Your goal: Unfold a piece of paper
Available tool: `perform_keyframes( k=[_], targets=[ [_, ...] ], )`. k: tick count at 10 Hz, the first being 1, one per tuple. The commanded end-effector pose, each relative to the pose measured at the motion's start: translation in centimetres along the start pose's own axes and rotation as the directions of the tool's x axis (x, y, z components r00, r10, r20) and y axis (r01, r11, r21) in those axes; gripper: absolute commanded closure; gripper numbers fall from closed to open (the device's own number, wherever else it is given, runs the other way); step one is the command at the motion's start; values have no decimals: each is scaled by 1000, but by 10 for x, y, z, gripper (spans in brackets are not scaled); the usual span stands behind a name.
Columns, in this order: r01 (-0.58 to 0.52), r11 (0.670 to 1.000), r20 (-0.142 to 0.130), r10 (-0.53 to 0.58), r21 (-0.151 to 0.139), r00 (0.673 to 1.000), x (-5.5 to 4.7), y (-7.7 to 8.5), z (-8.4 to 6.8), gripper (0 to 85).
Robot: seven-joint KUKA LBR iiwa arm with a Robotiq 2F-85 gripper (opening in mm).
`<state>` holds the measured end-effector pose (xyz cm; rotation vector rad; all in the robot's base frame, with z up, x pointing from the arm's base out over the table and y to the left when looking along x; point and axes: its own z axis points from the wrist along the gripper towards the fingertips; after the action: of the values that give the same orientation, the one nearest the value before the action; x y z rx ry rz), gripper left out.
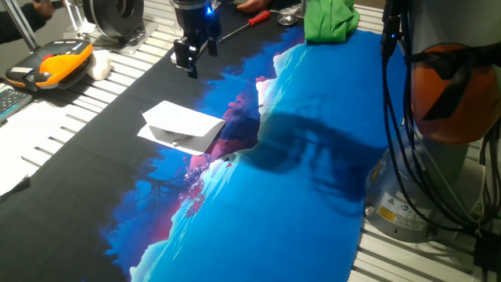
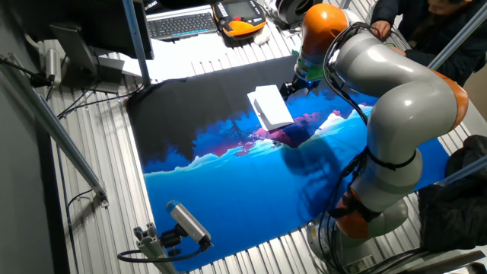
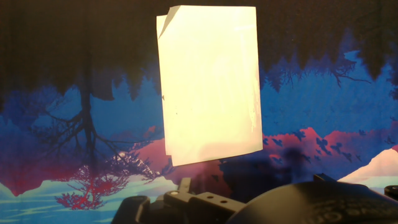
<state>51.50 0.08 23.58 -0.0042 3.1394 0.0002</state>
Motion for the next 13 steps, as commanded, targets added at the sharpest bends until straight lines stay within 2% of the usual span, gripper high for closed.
perform_keyframes(
  k=[1, 2, 3, 4, 5, 6, 7, 8, 10, 11, 12, 13],
  targets=[
    [-139, 987, -192, 122, -75, 974, 0, 0, -1, 850],
    [-144, 987, -203, 126, -73, 971, -3, -3, -20, 850],
    [-136, 989, -219, 121, -54, 968, -7, -4, -40, 850],
    [-123, 992, -228, 112, -34, 967, -9, -3, -51, 850],
    [-135, 990, -204, 125, -39, 971, -11, 4, -49, 850],
    [-133, 991, -198, 125, -25, 972, -12, 12, -45, 850],
    [-157, 987, -194, 147, -34, 970, -14, 18, -50, 850],
    [-177, 984, -190, 168, -31, 967, -17, 28, -52, 850],
    [-204, 979, -183, 197, -24, 963, -19, 34, -51, 850],
    [-194, 981, -163, 193, 9, 968, -19, 34, -51, 850],
    [-192, 981, -146, 194, 23, 970, -19, 34, -51, 850],
    [-192, 981, -131, 195, 35, 972, -18, 37, -45, 850]
  ],
)
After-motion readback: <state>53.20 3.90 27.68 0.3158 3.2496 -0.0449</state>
